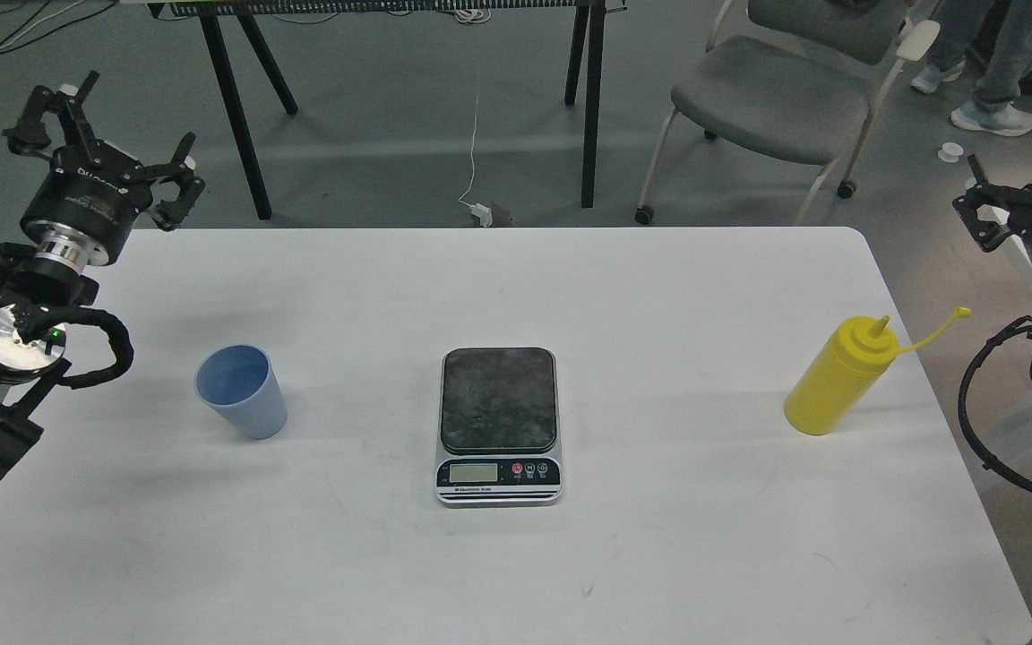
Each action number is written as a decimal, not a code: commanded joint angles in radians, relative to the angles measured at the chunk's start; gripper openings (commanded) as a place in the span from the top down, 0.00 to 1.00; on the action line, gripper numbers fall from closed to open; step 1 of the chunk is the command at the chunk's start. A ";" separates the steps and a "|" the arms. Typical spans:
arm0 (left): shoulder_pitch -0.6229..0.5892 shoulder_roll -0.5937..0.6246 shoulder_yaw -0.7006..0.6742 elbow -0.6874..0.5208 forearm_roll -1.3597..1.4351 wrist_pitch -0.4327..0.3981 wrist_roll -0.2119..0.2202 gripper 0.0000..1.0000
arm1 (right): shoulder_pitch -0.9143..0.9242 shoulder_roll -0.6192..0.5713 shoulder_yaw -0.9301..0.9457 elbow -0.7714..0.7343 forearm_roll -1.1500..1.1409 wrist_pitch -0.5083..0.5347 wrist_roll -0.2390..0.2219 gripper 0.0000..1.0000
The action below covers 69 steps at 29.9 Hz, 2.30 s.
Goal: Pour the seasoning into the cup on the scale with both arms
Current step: 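Move the left gripper down toward the light-blue cup, then close the left gripper around the light-blue cup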
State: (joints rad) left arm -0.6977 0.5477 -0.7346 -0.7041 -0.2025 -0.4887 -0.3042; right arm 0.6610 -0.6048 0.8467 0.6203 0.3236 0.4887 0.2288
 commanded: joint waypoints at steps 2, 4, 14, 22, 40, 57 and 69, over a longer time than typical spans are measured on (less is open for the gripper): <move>-0.003 -0.002 0.009 -0.001 0.002 0.000 0.001 0.00 | -0.006 -0.032 0.002 0.038 0.000 0.000 0.001 0.00; -0.003 -0.003 0.004 -0.006 0.002 0.000 0.004 0.00 | -0.012 -0.035 0.003 0.038 0.000 0.000 0.001 0.00; 0.015 0.081 0.020 -0.204 0.011 0.000 0.004 0.00 | -0.028 -0.052 0.005 0.030 0.002 0.000 0.000 0.00; 0.026 0.228 0.132 -0.371 0.145 0.007 -0.007 0.00 | -0.028 -0.041 0.017 0.030 0.002 0.000 0.001 0.00; 0.118 0.426 0.156 -0.678 1.542 0.386 -0.021 0.00 | -0.054 -0.058 0.025 0.033 0.002 0.000 0.001 0.00; 0.109 0.298 0.350 -0.351 2.086 0.525 -0.023 0.10 | -0.055 -0.066 0.032 0.036 0.002 0.000 0.006 0.00; 0.107 0.270 0.409 -0.290 2.091 0.525 -0.039 0.40 | -0.055 -0.064 0.032 0.030 0.002 0.000 0.009 0.00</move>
State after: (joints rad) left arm -0.5918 0.8206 -0.3399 -1.0021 1.8881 0.0371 -0.3319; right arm 0.6059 -0.6701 0.8791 0.6544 0.3252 0.4887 0.2378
